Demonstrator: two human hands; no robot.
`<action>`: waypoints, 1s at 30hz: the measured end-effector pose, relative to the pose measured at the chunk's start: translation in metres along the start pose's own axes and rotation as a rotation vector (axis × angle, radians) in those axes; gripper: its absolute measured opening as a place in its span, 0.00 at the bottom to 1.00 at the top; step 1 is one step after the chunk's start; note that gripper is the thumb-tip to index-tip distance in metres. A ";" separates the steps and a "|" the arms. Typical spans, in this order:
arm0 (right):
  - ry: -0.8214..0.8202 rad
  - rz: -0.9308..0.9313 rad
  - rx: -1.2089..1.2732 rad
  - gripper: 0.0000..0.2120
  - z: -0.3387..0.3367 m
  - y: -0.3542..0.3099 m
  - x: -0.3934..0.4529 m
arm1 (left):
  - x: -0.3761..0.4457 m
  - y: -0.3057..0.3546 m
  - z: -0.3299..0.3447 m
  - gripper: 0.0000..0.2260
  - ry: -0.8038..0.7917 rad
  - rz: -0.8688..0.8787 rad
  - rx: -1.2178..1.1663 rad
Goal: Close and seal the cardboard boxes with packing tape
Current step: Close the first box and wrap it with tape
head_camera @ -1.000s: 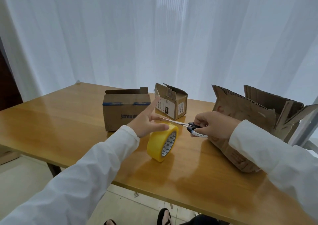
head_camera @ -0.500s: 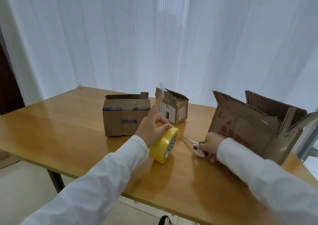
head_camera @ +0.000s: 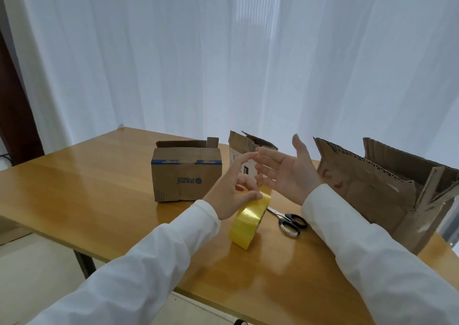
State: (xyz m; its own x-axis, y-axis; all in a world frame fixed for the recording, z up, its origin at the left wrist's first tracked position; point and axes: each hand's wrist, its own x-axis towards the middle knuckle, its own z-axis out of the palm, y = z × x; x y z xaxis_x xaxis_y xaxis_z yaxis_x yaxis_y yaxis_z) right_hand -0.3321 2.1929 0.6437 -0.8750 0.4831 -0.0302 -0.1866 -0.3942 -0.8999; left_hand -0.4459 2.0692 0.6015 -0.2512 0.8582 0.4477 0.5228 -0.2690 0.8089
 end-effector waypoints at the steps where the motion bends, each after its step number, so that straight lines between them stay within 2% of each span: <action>1: -0.001 -0.018 -0.002 0.33 0.002 0.001 -0.001 | -0.001 -0.001 -0.002 0.33 0.014 -0.012 -0.024; 3: 0.022 -0.088 -0.078 0.24 0.003 0.004 0.000 | -0.002 -0.004 -0.007 0.33 0.039 -0.039 -0.070; 5: 0.104 -0.187 -0.197 0.10 0.003 0.005 0.003 | -0.004 -0.007 -0.013 0.34 0.054 -0.050 -0.078; 7: 0.199 -0.244 -0.255 0.05 0.005 0.004 0.006 | -0.005 -0.007 -0.014 0.34 0.065 -0.041 0.001; 10: 0.370 -0.278 -0.128 0.06 0.008 -0.002 0.011 | -0.005 -0.009 -0.006 0.39 0.133 -0.045 0.095; 13: 0.494 -0.270 0.069 0.04 0.000 -0.007 0.014 | -0.005 -0.016 0.000 0.38 0.327 -0.051 0.162; 15: 0.452 -0.231 0.004 0.09 -0.006 -0.004 0.012 | -0.005 -0.020 0.003 0.34 0.423 0.002 0.229; 19: 0.345 -0.053 -0.439 0.27 -0.007 0.012 0.007 | 0.011 -0.013 0.015 0.26 0.515 0.111 0.237; 22: 0.399 0.149 -0.507 0.34 -0.010 0.018 0.008 | 0.028 -0.008 0.027 0.22 0.527 0.161 0.238; 25: 0.365 0.261 -0.370 0.28 -0.017 0.010 0.005 | 0.032 -0.012 0.037 0.18 0.484 0.323 0.413; 27: 0.355 0.168 -0.295 0.22 -0.023 0.004 0.006 | 0.030 -0.015 0.042 0.13 0.479 0.508 0.560; 30: 0.380 0.135 -0.267 0.18 -0.026 0.002 0.010 | 0.031 -0.017 0.045 0.08 0.480 0.721 0.577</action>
State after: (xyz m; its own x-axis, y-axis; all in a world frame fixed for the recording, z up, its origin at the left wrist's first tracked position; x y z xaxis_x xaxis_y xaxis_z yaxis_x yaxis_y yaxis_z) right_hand -0.3295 2.2176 0.6304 -0.6490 0.7124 -0.2668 0.0821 -0.2831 -0.9556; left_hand -0.4259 2.1201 0.5841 0.0440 0.2784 0.9595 0.9560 -0.2905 0.0405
